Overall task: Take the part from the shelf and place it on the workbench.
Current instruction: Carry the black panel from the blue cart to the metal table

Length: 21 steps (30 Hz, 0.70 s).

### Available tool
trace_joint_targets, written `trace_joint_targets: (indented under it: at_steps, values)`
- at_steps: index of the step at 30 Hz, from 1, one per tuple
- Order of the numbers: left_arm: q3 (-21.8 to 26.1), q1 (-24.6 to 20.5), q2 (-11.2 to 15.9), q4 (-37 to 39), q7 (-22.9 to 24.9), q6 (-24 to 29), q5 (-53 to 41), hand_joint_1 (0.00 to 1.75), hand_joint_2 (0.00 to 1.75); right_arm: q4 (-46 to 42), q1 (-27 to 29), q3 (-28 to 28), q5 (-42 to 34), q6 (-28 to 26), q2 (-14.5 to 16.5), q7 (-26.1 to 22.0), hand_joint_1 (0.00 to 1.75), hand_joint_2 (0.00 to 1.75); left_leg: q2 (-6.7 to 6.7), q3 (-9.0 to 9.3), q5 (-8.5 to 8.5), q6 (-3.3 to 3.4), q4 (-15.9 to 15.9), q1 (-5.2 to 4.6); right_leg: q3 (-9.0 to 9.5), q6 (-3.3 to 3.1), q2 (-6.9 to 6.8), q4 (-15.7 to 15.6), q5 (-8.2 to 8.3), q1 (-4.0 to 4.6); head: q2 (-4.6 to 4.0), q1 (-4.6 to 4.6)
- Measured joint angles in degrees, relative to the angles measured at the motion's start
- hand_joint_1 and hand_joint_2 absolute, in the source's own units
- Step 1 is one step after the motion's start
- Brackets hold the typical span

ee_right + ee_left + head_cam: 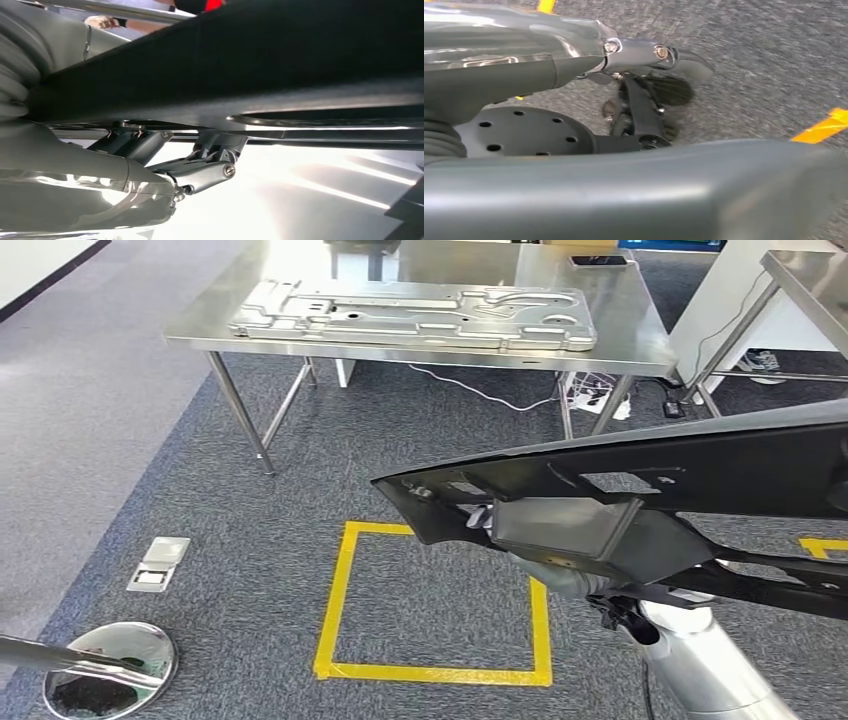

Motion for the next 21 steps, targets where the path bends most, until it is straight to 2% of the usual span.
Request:
trace_joint_targets:
  at_steps: [1, 3, 5, 6, 7, 9, 10, 11, 12, 13, 14, 15, 16, 19, 21]
  values:
    - [0.0, -0.06, -0.05, 0.01, 0.03, -0.01, -0.01, 0.0, 1.75, -0.01, -0.04, -0.01, -0.01, 0.0, 0.0, 0.0, 1.75, 1.75, -0.03, 0.09, -0.28, -0.23, -0.02, 0.04, 0.56, -0.3, 0.07, -1.39, 0.12, 0.22, 0.01, -0.08]
    - [0.0, -0.13, -0.07, 0.01, 0.08, -0.01, -0.02, 0.0, 1.75, -0.05, -0.14, -0.02, -0.02, 0.0, 0.0, 0.0, 1.75, 1.75, -0.02, 0.18, -0.57, -0.75, -0.23, 0.2, 1.06, -0.41, 0.19, -2.32, -0.56, 0.35, 0.0, -0.11]
    - [0.0, -0.18, -0.01, 0.0, 0.08, -0.01, -0.01, 0.0, 1.75, -0.17, -0.17, -0.03, -0.02, -0.01, 0.02, -0.01, 1.75, 1.75, 0.06, 0.35, -1.2, -1.3, 0.15, 0.15, 1.78, -0.64, 0.12, -3.03, -0.64, -0.11, 0.0, -0.1]
    - [-0.01, -0.23, 0.03, -0.01, 0.05, -0.01, -0.01, 0.0, 1.75, -0.26, -0.24, -0.02, -0.02, -0.01, 0.03, -0.01, 1.75, 1.75, 0.07, -0.26, -1.97, -1.71, 1.62, 0.19, 2.28, -0.73, 0.0, -3.41, -0.74, -0.47, 0.0, -0.13]
    - [-0.01, -0.25, 0.06, -0.01, 0.02, -0.01, -0.01, 0.0, 1.75, -0.34, -0.27, 0.0, -0.02, -0.01, 0.04, -0.02, 1.75, 1.75, 0.09, -1.68, -3.09, -2.19, 4.27, 0.42, 2.77, -0.79, -0.14, -3.63, -0.93, -0.77, 0.0, -0.17]
    - [-0.02, -0.17, 0.05, -0.01, -0.01, -0.01, -0.02, 0.0, 1.75, -0.4, -0.24, 0.03, -0.02, -0.01, 0.05, -0.02, 1.75, 1.75, 0.13, -6.33, -5.26, -3.18, 11.61, 1.16, 3.47, -0.72, -0.29, -3.71, -1.59, -1.08, 0.0, -0.23]
    - [-0.02, -0.07, 0.06, -0.01, 0.0, 0.0, -0.01, 0.0, 1.75, -0.39, -0.15, 0.06, -0.02, -0.01, 0.06, -0.02, 1.75, 1.75, 0.16, -8.33, -5.36, -3.57, 14.17, 1.51, 3.9, -0.57, -0.29, -3.71, -1.98, -1.21, 0.0, -0.25]
    - [-0.01, 0.05, 0.06, -0.01, 0.01, 0.01, -0.01, 0.0, 1.75, -0.39, -0.09, 0.07, -0.02, -0.01, 0.06, -0.02, 1.75, 1.75, 0.19, -9.42, -4.31, -3.89, 14.83, 1.77, 4.43, -0.38, -0.27, -3.71, -2.41, -1.36, 0.0, -0.25]
    - [-0.01, 0.14, 0.07, -0.01, 0.01, 0.01, -0.01, 0.0, 1.75, -0.39, -0.06, 0.08, -0.02, -0.01, 0.06, -0.02, 1.75, 1.75, 0.21, -9.39, -2.09, -4.14, 13.19, 1.97, 5.11, -0.16, -0.23, -3.71, -2.89, -1.53, 0.0, -0.25]
    - [0.0, 0.18, 0.08, -0.01, 0.02, 0.01, -0.01, 0.0, 1.75, -0.39, -0.05, 0.08, -0.02, -0.01, 0.07, -0.02, 1.75, 1.75, 0.24, -8.45, 0.89, -4.31, 9.73, 2.12, 5.89, 0.08, -0.22, -3.71, -3.44, -1.69, 0.0, -0.25]
    - [0.0, 0.19, 0.08, -0.01, 0.03, 0.01, -0.01, 0.0, 1.75, -0.39, -0.07, 0.08, -0.02, -0.01, 0.07, -0.02, 1.75, 1.75, 0.26, -7.29, 3.16, -4.34, 6.48, 2.12, 6.59, 0.39, -0.23, -3.75, -3.96, -1.77, 0.0, -0.25]
    - [-0.01, 0.18, 0.08, -0.01, 0.03, 0.01, -0.01, 0.0, 1.75, -0.39, -0.11, 0.08, -0.02, -0.01, 0.08, -0.01, 1.75, 1.75, 0.29, -6.15, 4.57, -4.12, 3.62, 2.05, 7.11, 0.76, -0.2, -3.76, -4.42, -1.78, 0.0, -0.27]
    - [-0.01, 0.13, 0.08, -0.01, 0.06, 0.0, -0.02, 0.0, 1.75, -0.4, -0.16, 0.08, -0.02, -0.01, 0.08, -0.01, 1.75, 1.75, 0.3, -5.43, 4.84, -3.74, 1.95, 1.93, 7.35, 1.13, -0.17, -3.79, -4.75, -1.75, 0.0, -0.28]
    - [-0.02, 0.1, 0.08, -0.01, 0.1, 0.0, -0.01, 0.0, 1.75, -0.45, -0.24, 0.07, -0.02, -0.01, 0.08, 0.0, 1.75, 1.75, 0.26, -4.85, 3.56, -2.39, 0.85, 1.76, 7.65, 2.16, -0.17, -4.31, -5.21, -1.77, 0.01, -0.31]
    - [-0.01, 0.15, 0.11, -0.01, 0.04, 0.01, 0.0, 0.0, 1.75, -0.48, -0.28, 0.03, -0.02, -0.01, 0.08, 0.0, 1.75, 1.75, 0.26, -4.2, 3.34, -1.65, 0.29, 1.95, 7.19, 2.52, -0.14, -2.73, -6.36, -1.79, 0.0, -0.3]
